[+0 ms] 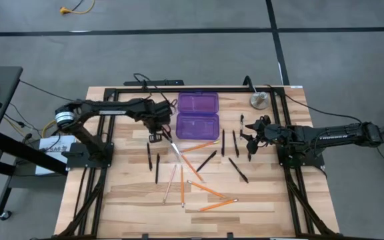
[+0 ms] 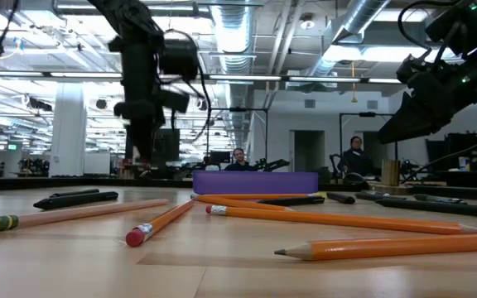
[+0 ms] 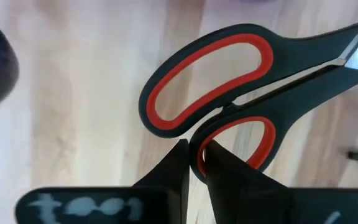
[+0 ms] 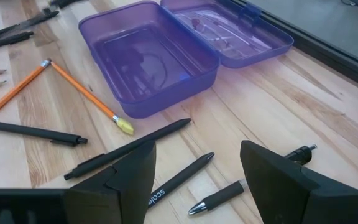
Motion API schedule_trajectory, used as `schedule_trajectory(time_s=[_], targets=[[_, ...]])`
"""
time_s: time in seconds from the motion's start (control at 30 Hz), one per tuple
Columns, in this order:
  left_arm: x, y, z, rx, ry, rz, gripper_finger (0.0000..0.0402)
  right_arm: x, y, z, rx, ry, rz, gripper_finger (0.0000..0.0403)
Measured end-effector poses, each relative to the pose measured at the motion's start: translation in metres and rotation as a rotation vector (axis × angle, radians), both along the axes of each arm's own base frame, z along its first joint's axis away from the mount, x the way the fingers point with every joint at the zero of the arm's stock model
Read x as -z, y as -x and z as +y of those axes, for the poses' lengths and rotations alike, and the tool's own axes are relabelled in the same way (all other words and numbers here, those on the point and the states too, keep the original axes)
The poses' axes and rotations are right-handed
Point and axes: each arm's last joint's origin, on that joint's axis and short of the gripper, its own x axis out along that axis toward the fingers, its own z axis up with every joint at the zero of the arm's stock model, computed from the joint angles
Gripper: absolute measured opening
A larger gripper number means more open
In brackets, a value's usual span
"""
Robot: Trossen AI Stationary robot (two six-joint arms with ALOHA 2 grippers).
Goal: Pick & place school supplies into a supply box
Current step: Put the black scissors into the violet supply box
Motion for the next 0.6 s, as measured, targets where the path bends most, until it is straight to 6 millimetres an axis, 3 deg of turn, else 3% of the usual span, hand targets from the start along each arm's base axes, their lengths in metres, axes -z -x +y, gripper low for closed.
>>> schedule_trajectory(time_s=[0.17, 0.33, 0.6], targets=[[-0.026, 0.008, -0.003, -0.055, -0.030, -0.121, 0.0027, 0.000, 0.000, 0.000, 0.000, 0.000, -0.006, 0.0230], [-0.036, -0.002, -0.001, -0.199, -0.027, -0.271, 0.0027, -0.001, 0.000, 0.000, 0.000, 0.001, -0.007, 0.0230], [-0.043, -0.049, -0.006, -0.290, -0.056, -0.354, 0.0027, -0.001, 0.000, 0.000, 0.000, 0.000, -0.007, 0.0230]])
